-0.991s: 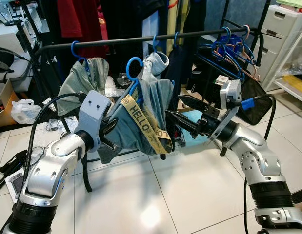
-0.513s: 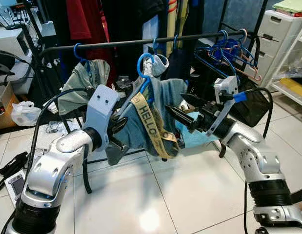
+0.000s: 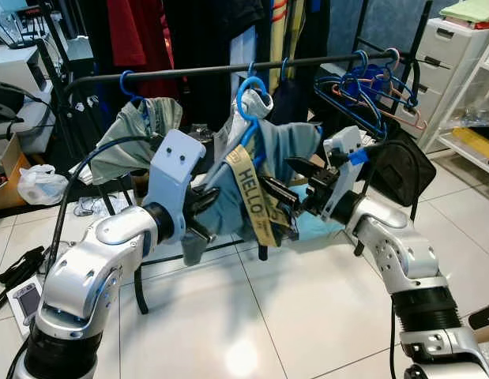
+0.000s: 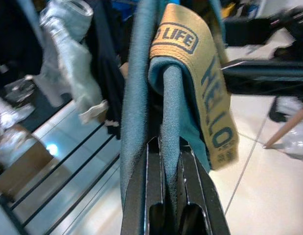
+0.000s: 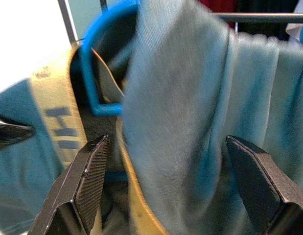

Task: Hang hanger

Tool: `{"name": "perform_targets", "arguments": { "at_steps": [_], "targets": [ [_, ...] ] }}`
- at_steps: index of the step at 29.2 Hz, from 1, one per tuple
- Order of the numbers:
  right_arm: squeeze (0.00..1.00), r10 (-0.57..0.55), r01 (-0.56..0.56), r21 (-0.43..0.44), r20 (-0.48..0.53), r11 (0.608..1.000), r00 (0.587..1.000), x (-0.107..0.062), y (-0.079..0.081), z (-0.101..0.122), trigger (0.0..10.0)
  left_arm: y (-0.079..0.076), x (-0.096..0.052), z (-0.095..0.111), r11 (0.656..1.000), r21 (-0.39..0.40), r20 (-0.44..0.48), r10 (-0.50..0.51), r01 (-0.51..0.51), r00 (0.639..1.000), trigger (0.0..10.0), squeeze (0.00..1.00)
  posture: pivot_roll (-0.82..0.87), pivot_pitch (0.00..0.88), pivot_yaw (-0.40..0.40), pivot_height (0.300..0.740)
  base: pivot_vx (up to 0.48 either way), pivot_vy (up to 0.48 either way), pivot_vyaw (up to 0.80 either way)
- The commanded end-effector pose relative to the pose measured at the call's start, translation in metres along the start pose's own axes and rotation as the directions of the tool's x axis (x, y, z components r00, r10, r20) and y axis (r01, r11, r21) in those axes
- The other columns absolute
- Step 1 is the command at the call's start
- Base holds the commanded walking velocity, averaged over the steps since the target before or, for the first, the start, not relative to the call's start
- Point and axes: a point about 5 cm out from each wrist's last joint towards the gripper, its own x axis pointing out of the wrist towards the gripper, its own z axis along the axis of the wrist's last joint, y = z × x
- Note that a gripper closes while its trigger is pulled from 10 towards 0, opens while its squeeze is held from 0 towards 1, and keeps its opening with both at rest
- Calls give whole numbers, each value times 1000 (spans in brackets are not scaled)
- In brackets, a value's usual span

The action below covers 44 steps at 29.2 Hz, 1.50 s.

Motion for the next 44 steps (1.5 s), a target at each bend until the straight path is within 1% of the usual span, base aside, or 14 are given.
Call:
{"name": "perform_targets", "arguments": {
  "at_steps": [1, 11, 12, 20, 26, 31, 35, 36, 38, 39, 40, 41, 43, 44],
  "targets": [
    [0, -6, 6, 0, -16, 1000, 1000, 3, 1, -1, 10000, -8, -1, 6, 998, 8, 20, -55, 55, 998, 10000, 0, -59, 5, 7, 740, 0, 0, 0],
    [0, -53, 53, -4, 3, 999, 999, 3, -4, 4, 10000, -17, -3, 6, 993, 29, 5, -116, 116, 993, 10000, 0, -61, 4, 7, 740, 0, 0, 0],
    [0, -74, 73, -19, -5, 997, 997, 3, -6, 4, 0, -18, -3, 8, 992, 27, 10, -122, 121, 993, 10000, 0, -60, 5, 8, 740, 0, 0, 0],
    [0, -129, 129, -31, -4, 991, 992, 5, -12, 5, 0, -17, -4, 4, 993, 31, -16, -117, 117, 993, 10000, 0, -59, 4, 7, 740, 0, 0, 0],
    [0, -126, 125, -25, -2, 992, 992, 4, -11, 7, 0, -7, -4, -3, 996, 48, -49, -68, 70, 997, 10000, 0, -65, 4, 8, 740, 0, 0, 0],
    [0, -68, 66, -38, -52, 997, 996, 0, -6, 8, 0, 41, -13, -19, 981, 169, -135, 124, -100, 983, 10000, 0, -71, 6, 11, 740, 0, 0, 0],
    [0, -62, 60, -40, -56, 997, 997, -1, -5, 9, 0, 48, -16, -21, 975, 189, -145, 148, -119, 978, 10000, 0, -71, 6, 11, 740, 0, 0, 0],
    [0, -68, 65, -63, -54, 996, 996, -3, -8, 16, 0, 62, -21, -24, 955, 257, -168, 196, -149, 966, 10000, 0, -80, 7, 14, 740, 0, 0, 0],
    [0, -68, 65, -63, -54, 996, 996, -3, -8, 16, 0, 62, -21, -24, 955, 257, -168, 196, -149, 966, 10000, 0, -80, 7, 14, 740, 0, 0, 0],
    [0, -92, 87, -91, -52, 992, 994, -7, -15, 25, 0, 74, -28, -23, 934, 322, -172, 220, -156, 960, 10000, 0, -82, 8, 13, 740, 0, 0, 0],
    [0, -125, 118, -119, -51, 986, 991, -12, -22, 32, 0, 80, -35, -19, 916, 378, -164, 210, -136, 964, 10000, 0, -82, 8, 12, 740, 0, 0, 0],
    [0, -125, 118, -119, -51, 986, 991, -12, -22, 32, 0, 80, -35, -19, 916, 378, -164, 210, -136, 964, 10000, 0, -82, 8, 12, 740, 0, 0, 0],
    [0, -200, 188, -159, -65, 969, 978, -20, -37, 37, 0, 66, -43, -8, 904, 427, -121, 35, 20, 992, 10000, 0, -83, 7, 10, 740, 0, 0, 0],
    [0, -200, 188, -159, -65, 969, 978, -20, -37, 37, 0, 66, -43, -8, 904, 427, -121, 35, 20, 992, 10000, 0, -83, 7, 10, 740, 0, 0, 0]
  ]
}}
